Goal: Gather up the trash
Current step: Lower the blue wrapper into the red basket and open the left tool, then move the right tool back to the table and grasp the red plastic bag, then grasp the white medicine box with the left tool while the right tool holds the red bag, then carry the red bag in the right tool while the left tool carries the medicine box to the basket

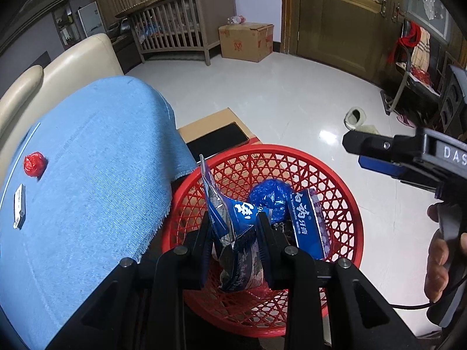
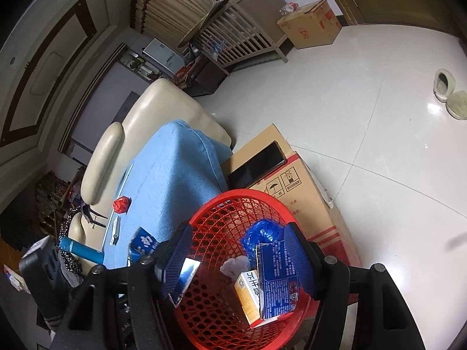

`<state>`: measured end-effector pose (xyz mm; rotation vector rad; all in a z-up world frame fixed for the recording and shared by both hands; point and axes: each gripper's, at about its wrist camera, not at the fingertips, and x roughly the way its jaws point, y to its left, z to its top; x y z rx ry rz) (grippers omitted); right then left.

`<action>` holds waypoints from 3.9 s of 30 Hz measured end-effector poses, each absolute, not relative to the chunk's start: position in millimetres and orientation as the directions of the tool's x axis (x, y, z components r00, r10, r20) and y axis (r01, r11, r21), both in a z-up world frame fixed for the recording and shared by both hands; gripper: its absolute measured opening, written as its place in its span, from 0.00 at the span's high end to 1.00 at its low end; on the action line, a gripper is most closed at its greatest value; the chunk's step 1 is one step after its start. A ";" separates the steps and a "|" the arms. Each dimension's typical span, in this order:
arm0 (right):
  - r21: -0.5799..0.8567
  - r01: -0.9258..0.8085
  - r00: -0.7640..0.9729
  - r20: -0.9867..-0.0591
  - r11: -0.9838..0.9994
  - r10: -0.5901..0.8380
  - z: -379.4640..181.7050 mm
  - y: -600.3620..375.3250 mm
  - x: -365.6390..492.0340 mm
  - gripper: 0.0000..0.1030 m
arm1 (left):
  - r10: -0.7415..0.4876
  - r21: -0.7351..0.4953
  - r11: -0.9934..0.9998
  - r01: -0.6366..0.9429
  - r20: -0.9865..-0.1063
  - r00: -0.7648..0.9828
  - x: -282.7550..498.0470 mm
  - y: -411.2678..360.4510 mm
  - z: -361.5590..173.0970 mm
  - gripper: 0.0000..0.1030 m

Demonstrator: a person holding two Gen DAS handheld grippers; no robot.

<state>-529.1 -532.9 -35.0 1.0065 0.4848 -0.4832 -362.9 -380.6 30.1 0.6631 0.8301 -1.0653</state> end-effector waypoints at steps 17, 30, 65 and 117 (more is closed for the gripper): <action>0.683 0.573 0.806 -0.569 0.452 -0.162 -24.1 -529.7 -521.9 0.33 | -0.448 0.048 0.397 0.917 -0.862 0.239 -354.1 -381.5 17.0 0.33; 0.644 0.526 0.800 -0.596 0.556 -0.066 -8.7 -489.9 -465.0 0.33 | -0.482 0.056 0.537 0.842 -0.798 0.361 -305.5 -316.1 50.5 0.32; 0.353 0.263 0.663 -0.742 0.898 0.098 24.9 -365.9 -157.2 0.33 | -0.202 -0.008 0.952 0.306 -0.768 0.608 -123.7 -90.9 23.1 0.30; 0.359 0.228 0.625 -0.767 0.905 0.147 -10.4 -381.9 -104.7 0.53 | -0.201 0.009 0.927 0.374 -0.830 0.520 -17.0 -191.7 9.8 0.55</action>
